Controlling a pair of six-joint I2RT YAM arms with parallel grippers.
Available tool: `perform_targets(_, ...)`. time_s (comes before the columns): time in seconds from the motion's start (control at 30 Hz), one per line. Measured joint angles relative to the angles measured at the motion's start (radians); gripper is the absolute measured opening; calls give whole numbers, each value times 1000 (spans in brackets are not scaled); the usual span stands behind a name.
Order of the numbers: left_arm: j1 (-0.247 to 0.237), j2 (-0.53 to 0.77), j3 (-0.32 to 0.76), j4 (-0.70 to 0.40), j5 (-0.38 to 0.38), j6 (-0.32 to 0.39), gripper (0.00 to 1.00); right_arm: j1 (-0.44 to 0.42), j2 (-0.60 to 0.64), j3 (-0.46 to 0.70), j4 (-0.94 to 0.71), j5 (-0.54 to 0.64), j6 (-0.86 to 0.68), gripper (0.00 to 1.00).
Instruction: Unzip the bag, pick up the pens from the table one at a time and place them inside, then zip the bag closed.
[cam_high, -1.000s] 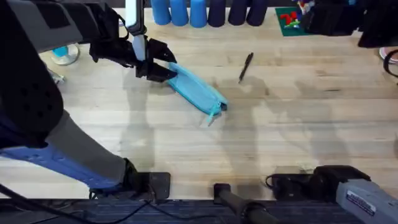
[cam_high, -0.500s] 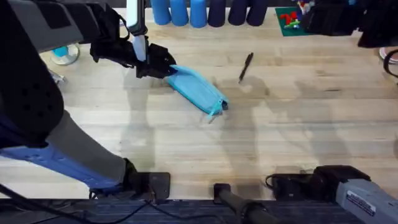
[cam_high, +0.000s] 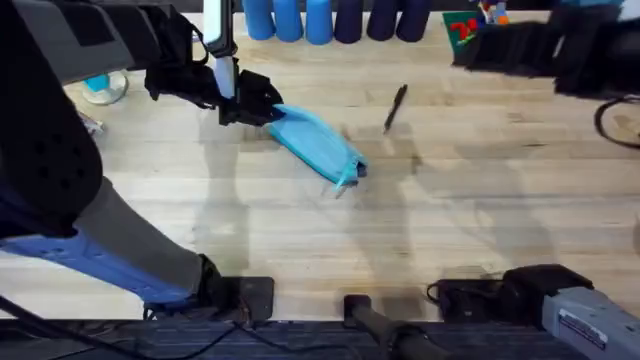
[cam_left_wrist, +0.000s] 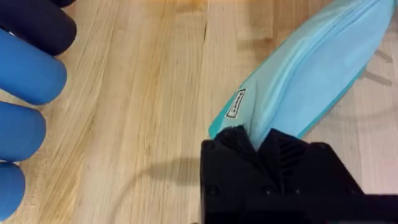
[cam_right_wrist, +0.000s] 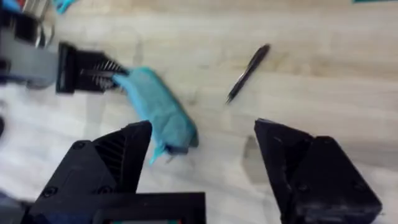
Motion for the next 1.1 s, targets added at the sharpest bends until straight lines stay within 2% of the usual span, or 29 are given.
perform_targets(0.17, 0, 0, 0, 0, 0, 0, 45, 84, 0, 0, -51, -4, 4, 997)
perform_targets(0.33, 0, 0, 0, 0, 0, 0, 45, 128, 0, 0, -76, -8, 45, 997)
perform_targets(0.7, 0, 0, 0, 0, 0, 0, 43, 163, 0, 0, -102, -11, 128, 997)
perform_targets(1.1, 0, 0, 0, 0, 0, 0, 43, 171, 0, 0, -102, -14, 139, 996)
